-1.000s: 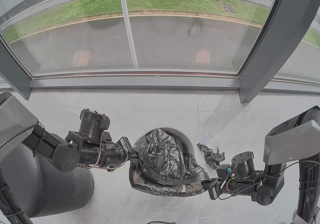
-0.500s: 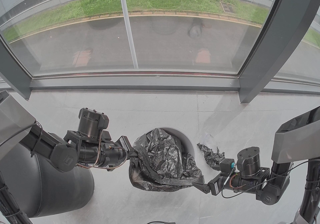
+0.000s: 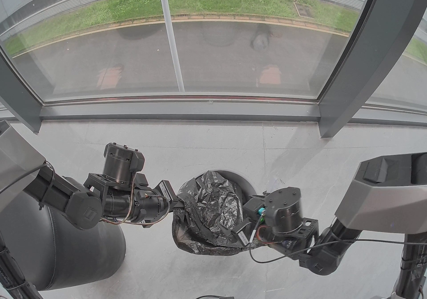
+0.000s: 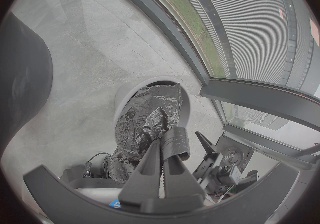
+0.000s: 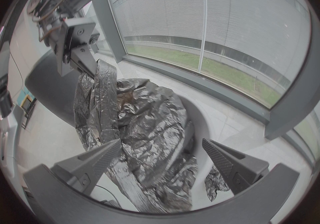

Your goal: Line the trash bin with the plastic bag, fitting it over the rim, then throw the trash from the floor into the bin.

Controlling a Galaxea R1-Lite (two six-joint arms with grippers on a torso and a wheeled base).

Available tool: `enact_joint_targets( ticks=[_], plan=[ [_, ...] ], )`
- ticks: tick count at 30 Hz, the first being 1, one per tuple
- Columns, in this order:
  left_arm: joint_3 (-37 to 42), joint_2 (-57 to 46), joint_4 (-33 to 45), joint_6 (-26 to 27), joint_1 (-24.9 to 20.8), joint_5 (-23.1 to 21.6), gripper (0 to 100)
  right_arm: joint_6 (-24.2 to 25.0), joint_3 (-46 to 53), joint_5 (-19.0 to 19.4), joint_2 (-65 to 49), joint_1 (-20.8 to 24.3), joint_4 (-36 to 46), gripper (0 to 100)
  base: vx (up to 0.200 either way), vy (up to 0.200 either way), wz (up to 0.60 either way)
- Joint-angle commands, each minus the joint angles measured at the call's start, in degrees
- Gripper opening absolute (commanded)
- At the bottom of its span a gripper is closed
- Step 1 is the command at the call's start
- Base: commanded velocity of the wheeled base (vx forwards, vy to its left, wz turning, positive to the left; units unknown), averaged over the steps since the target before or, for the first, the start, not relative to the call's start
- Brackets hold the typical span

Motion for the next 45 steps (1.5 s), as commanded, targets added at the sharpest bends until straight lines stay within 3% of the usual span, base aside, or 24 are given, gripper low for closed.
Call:
enact_joint_targets(
  ticks=[1,8,23,24,45],
  plan=[
    [-0.04,-0.1,-0.03,-0.02,0.0,0.01,0,-2.43,-6.64,-2.51,6.21,4.89,3.1,100,0.0,0.0,0.0],
    [0.05,-0.1,-0.03,-0.02,0.0,0.01,0,-2.6,-8.57,-3.83,9.02,7.09,3.71,100,0.0,0.0,0.0],
    [-0.04,-0.28,-0.03,-0.02,0.0,0.01,0,-4.54,-12.0,-7.87,12.36,6.12,3.71,100,0.0,0.0,0.0],
    [-0.04,-0.36,-0.12,-0.02,0.0,0.01,0,-7.09,-15.96,-17.28,14.99,5.33,1.69,100,0.0,0.0,0.0],
    [-0.22,1.04,-2.58,0.51,1.85,0.1,0,-7.09,-11.3,-21.06,7.52,4.62,-2.26,100,0.0,0.0,0.0]
  ],
)
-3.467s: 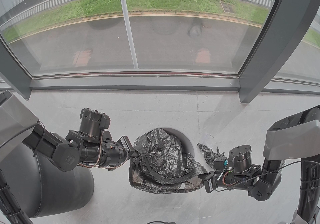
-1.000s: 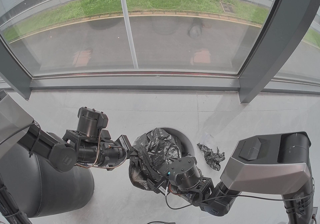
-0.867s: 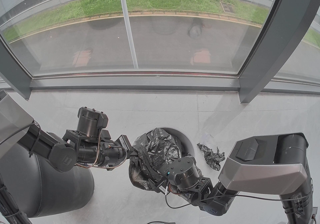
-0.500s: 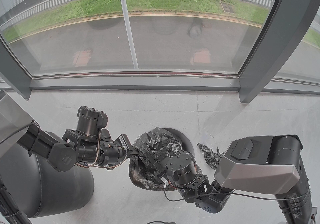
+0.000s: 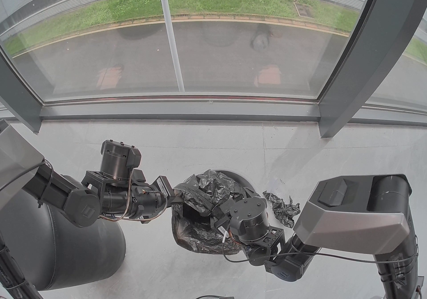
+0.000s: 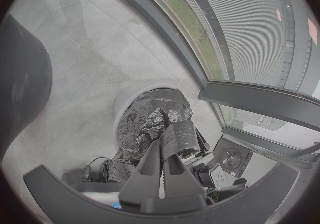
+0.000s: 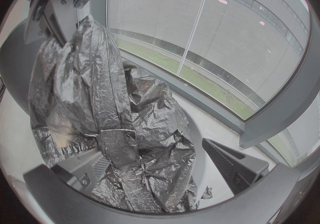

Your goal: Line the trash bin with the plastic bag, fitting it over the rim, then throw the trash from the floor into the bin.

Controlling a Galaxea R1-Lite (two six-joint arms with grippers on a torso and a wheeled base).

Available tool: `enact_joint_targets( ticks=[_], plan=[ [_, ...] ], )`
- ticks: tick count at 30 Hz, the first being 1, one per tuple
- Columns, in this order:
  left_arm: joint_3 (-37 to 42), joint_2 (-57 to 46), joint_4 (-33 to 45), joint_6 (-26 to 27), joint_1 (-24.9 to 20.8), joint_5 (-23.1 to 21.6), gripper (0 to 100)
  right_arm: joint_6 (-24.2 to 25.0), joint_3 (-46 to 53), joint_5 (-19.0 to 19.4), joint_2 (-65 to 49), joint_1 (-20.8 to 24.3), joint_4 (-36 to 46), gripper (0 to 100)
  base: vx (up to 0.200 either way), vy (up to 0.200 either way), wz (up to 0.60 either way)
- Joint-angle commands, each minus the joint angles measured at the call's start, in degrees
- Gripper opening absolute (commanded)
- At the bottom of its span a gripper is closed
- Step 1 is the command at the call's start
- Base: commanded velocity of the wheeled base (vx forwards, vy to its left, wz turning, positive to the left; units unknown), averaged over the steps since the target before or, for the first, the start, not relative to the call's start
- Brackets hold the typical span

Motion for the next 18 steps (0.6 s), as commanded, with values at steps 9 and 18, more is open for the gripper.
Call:
enact_joint_targets(
  ticks=[9,18],
  plan=[
    [0.2,3.85,-5.46,0.15,1.7,0.01,0,0.12,5.03,-0.33,-6.91,-2.61,-0.08,100,0.0,0.0,0.0],
    [0.03,4.64,-8.45,0.24,1.88,-0.08,0,-0.05,4.68,-0.33,-7.79,-6.47,-0.17,100,0.0,0.0,0.0]
  ],
)
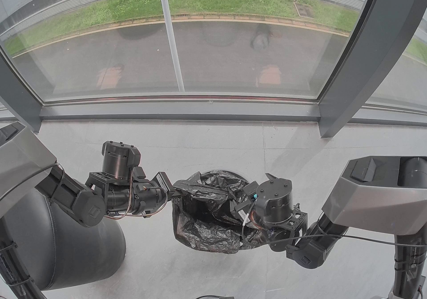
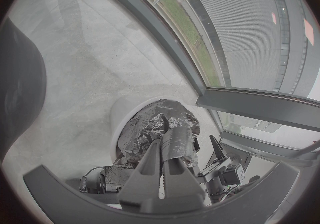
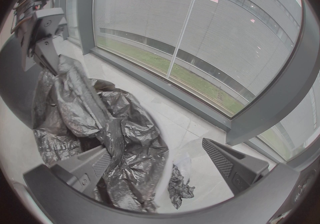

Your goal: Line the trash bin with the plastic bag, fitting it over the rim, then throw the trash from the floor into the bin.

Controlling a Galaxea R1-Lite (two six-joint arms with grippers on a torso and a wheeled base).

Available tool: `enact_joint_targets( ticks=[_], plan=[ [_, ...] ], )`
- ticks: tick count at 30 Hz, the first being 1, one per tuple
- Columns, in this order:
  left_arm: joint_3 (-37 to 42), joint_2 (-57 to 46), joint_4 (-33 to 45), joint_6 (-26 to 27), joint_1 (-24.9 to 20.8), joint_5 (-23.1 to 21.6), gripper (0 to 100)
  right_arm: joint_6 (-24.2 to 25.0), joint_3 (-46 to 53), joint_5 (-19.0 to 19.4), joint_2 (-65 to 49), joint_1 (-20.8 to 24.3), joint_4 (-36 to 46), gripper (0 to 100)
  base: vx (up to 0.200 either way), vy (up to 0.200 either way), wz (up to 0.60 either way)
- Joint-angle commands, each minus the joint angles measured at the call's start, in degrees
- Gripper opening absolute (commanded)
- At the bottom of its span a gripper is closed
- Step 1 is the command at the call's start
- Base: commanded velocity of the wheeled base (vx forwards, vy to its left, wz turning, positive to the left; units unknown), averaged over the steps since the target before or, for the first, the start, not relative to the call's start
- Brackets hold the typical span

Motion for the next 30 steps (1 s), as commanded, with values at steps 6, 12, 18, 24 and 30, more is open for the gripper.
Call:
enact_joint_targets(
  ticks=[6,12,18,24,30],
  plan=[
    [0.6,0.77,-2.77,0.13,0.04,-0.03,0,-0.65,-3.42,0.17,-2.29,-2.89,0.32,100,0.0,0.0,0.0],
    [0.16,2.53,-4.71,0.21,0.04,-0.03,0,-1.36,-4.92,0.87,-1.77,-4.47,0.4,100,0.0,0.0,0.0],
    [-0.02,5.52,-7.96,2.24,0.65,-0.03,0,-1.27,-5.62,1.31,-0.62,-6.67,0.23,100,0.0,0.0,0.0],
    [-0.99,7.8,-10.51,3.55,1.35,0.05,0,-1.18,-7.12,3.16,0.52,-7.46,0.23,100,0.0,0.0,0.0],
    [-2.22,7.89,-10.42,5.4,3.99,-0.03,0,-1.27,-10.63,3.33,2.45,-7.9,0.49,100,0.0,0.0,0.0]
  ],
)
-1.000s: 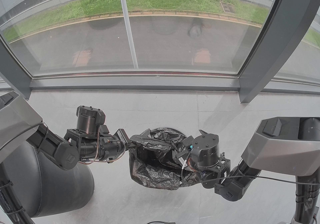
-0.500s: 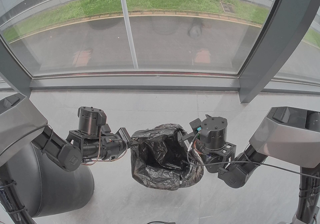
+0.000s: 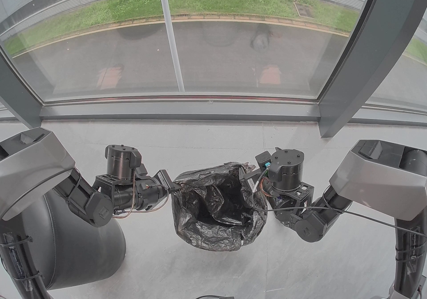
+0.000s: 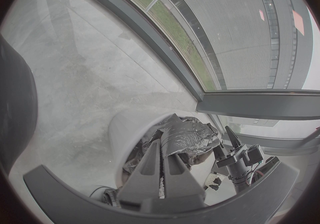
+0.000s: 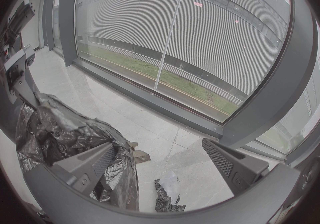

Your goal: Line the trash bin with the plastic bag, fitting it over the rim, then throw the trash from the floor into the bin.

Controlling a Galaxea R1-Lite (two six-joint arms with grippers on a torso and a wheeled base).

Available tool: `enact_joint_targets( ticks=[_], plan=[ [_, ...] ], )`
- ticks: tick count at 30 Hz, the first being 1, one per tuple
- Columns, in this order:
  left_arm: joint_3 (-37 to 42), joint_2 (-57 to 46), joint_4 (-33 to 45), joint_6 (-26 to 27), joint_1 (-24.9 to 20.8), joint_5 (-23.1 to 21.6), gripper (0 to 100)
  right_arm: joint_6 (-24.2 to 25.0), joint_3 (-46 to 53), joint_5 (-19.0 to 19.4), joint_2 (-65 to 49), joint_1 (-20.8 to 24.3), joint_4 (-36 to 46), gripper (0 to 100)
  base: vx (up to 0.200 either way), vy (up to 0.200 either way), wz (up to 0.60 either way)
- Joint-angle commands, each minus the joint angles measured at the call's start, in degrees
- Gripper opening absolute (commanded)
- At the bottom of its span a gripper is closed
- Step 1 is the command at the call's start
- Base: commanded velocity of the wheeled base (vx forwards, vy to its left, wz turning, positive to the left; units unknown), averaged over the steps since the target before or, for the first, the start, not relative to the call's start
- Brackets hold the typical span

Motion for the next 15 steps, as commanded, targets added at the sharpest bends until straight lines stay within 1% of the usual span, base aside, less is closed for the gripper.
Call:
enact_joint_targets(
  ticks=[1,5,15],
  plan=[
    [-0.69,0.72,-0.01,0.79,1.48,-0.03,0,-0.07,-1.72,0.03,1.6,-0.32,0.09,100,0.0,0.0,0.0],
    [-1.48,1.78,-0.1,2.29,2.97,-0.03,0,0.01,-3.65,0.03,3.18,-0.32,-0.17,100,0.0,0.0,0.0],
    [-1.57,2.74,-0.18,5.36,3.06,-0.03,0,0.1,-4.97,0.03,4.06,-0.5,-0.26,100,0.0,0.0,0.0]
  ],
)
